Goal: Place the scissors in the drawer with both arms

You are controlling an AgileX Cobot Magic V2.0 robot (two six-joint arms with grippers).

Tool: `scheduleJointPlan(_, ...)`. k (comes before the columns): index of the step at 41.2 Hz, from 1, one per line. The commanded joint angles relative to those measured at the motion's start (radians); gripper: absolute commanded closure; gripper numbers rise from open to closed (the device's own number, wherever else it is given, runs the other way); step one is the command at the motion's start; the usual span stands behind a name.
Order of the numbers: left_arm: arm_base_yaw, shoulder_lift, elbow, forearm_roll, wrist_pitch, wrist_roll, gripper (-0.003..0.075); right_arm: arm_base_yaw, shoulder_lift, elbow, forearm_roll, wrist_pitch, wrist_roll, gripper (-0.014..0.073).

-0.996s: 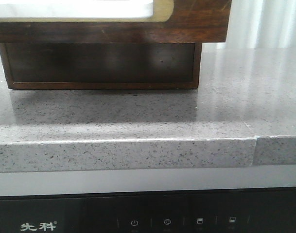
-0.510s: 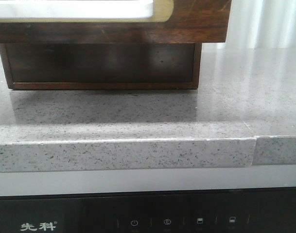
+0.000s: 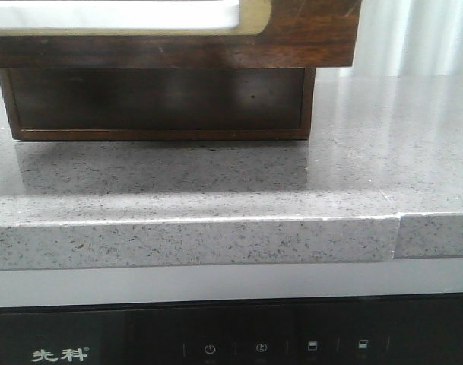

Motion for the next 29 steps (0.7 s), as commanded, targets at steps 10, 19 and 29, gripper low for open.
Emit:
scheduleJointPlan(10, -0.006, -0.001, -0.034, -0.006, -0.075, -0.01, 0.023, -0.001, -0.084, 0.055, -0.006, -0.059, 0.001, 0.0261)
scheduleJointPlan(19, -0.004, -0.001, -0.034, 0.002, -0.079, -0.012, 0.023, -0.001, -0.084, 0.064, -0.006, -0.07, 0.021, 0.0261)
scheduleJointPlan(29, 0.019, -0.001, -0.034, 0.04, -0.081, -0.085, 0.0299, -0.001, -0.084, 0.064, -0.008, -0.08, 0.036, 0.0261)
